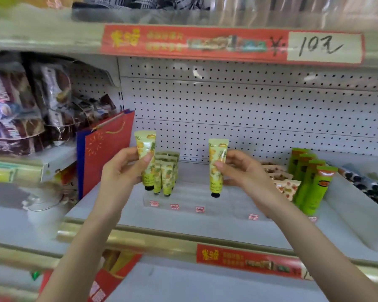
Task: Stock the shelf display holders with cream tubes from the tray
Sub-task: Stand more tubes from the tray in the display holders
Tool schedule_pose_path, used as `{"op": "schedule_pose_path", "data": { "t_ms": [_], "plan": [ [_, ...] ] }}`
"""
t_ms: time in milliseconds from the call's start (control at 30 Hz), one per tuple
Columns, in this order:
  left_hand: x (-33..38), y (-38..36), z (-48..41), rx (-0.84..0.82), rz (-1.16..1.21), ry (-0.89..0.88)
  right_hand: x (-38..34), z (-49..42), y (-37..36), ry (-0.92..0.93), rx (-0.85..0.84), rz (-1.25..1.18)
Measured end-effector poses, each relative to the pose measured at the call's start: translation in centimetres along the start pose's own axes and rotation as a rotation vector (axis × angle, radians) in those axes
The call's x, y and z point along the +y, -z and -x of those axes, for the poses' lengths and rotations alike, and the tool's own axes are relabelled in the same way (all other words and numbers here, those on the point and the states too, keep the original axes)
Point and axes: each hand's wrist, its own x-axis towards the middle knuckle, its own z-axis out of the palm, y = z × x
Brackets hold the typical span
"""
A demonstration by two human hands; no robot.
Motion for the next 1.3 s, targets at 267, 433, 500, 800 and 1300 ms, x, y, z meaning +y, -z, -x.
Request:
{"op": "schedule_pose_path", "data": {
  "t_ms": [267, 433, 500, 800, 1300],
  "plan": [
    [-2.1, 0.4, -2.9, 0.003, -0.027, 0.017, 1.9, -5.4, -1.8, -0.018, -0.074, -0.028],
    [-3.6, 1.3, -3.9, 0.007, -0.029, 0.041, 3.3, -6.7, -3.5, -0.033, -0.119, -0.043],
    [-4.0, 1.5, -4.4, -0.003, -0.023, 0.045, 3.8, -6.7, -4.4, -0.02, -0.114, -0.056],
    [-5.9, 3.7, -6.8, -0.094, 0.026, 0.075, 7.2, -6.0, -10.2, 0.003, 0.004, -0.007],
    [-7.6, 7.2, -8.1, -0.189, 0.112, 0.123, 10.8, -5.7, -13.3, -0.017, 0.119, 0.197]
  ]
}}
